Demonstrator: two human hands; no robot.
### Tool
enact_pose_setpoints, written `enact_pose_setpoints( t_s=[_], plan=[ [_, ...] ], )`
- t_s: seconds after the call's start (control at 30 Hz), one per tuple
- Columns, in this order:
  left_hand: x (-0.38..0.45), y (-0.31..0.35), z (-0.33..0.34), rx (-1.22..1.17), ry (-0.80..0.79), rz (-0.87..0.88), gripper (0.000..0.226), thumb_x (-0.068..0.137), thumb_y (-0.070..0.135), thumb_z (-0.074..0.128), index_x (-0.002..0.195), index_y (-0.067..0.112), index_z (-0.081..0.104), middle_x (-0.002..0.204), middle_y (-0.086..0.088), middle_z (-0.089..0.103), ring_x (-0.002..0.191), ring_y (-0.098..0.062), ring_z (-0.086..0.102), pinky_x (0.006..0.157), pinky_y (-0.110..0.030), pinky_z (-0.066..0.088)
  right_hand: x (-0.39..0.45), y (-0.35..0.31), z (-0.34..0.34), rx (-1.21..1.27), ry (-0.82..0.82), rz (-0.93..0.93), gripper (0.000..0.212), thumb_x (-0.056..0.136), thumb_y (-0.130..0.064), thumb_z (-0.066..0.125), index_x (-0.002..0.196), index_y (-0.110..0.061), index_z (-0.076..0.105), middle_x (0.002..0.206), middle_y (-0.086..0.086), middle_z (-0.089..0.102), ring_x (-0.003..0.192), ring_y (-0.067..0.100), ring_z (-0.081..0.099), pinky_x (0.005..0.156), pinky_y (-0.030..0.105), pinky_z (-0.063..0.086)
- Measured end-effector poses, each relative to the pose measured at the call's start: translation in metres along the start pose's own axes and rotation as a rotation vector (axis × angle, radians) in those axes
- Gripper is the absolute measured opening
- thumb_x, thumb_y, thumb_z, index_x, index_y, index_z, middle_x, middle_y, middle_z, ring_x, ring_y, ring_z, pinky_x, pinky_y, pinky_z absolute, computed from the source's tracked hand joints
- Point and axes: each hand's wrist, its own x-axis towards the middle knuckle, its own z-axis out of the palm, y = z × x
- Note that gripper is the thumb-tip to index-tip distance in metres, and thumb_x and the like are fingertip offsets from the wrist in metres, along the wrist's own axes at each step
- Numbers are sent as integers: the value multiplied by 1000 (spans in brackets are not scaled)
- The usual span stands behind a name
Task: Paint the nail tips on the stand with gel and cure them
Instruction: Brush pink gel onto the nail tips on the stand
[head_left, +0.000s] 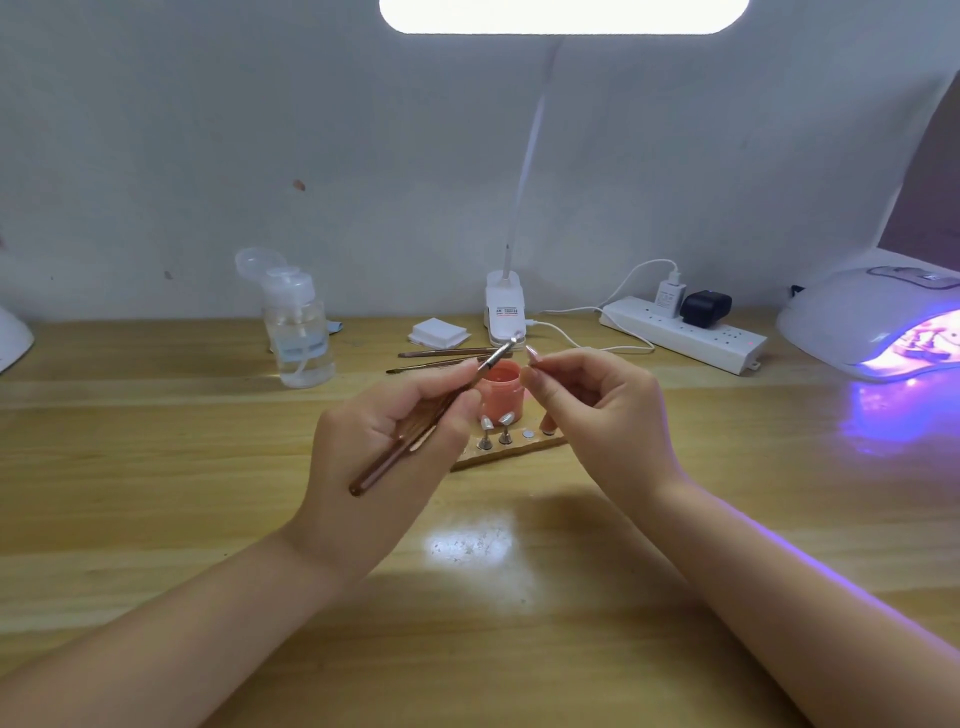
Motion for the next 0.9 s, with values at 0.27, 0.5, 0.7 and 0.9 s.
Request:
enact_pose_setpoints(
  t_s=[0.27, 0.5, 0.7, 0.9],
  plan=[
    [-1, 4, 4, 100, -12, 48, 16, 90, 31, 58, 97, 40, 67, 92, 18, 74, 86, -11, 72, 76, -23, 56, 0, 2, 0, -26, -13, -18, 9, 84, -10, 73, 83, -19, 71, 67, -13, 70, 53, 3, 63, 54, 18, 50],
    [-3, 4, 3, 109, -30, 53, 12, 87, 26, 55, 93, 25, 66, 87, 13, 73, 86, -9, 70, 74, -16, 51, 0, 4, 0, -39, -15, -36, 13, 84, -9, 72, 81, -21, 70, 65, -16, 70, 53, 0, 63, 53, 15, 49],
    [-2, 6, 2, 90, -5, 67, 14, 88, 26, 53, 96, 31, 63, 89, 18, 71, 87, -9, 69, 76, -17, 50, 0, 3, 0, -73, 15, -29, 4, 83, -17, 74, 81, -20, 71, 66, -11, 70, 53, 5, 62, 54, 30, 53],
    [-3, 4, 4, 117, -55, 46, 11, 89, 23, 58, 97, 25, 65, 91, 12, 72, 88, -9, 69, 75, -14, 50, -1, 1, 1, -121, 36, -44, 7, 83, -16, 74, 81, -22, 71, 66, -15, 69, 53, 6, 62, 56, 37, 53]
  ],
)
